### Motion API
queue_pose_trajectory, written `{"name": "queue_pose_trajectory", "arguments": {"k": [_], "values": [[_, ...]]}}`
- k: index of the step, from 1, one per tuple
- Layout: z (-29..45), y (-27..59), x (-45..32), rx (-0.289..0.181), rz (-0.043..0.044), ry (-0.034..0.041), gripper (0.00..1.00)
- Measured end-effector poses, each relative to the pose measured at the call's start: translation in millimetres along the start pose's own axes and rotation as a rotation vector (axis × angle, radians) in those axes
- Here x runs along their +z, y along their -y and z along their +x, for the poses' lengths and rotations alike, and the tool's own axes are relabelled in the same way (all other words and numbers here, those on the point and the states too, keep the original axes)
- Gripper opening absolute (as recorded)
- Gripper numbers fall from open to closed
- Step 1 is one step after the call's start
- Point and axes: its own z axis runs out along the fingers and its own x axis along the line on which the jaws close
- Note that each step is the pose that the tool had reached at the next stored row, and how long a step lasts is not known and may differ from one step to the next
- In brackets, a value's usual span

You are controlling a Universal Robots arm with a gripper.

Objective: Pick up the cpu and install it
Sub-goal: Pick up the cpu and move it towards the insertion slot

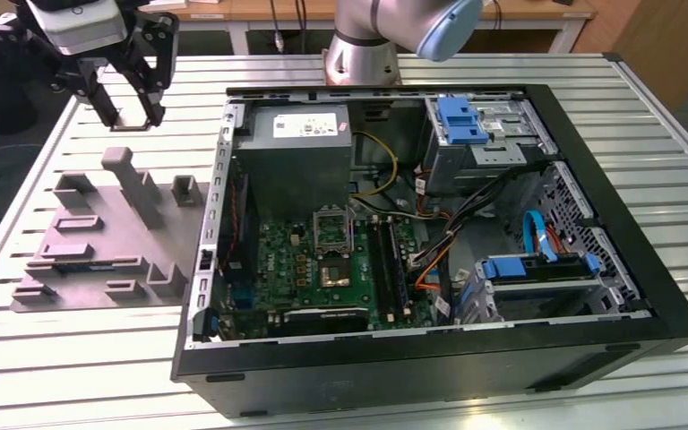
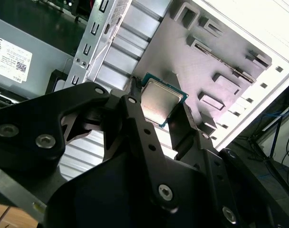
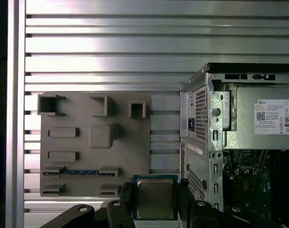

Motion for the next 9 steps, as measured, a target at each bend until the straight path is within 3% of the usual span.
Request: {"name": "queue_pose_trajectory", "arguments": {"k": [9], "values": [[-3.9,-0.1,0.0,0.000,0.0000,0.0000,0.47]]}}
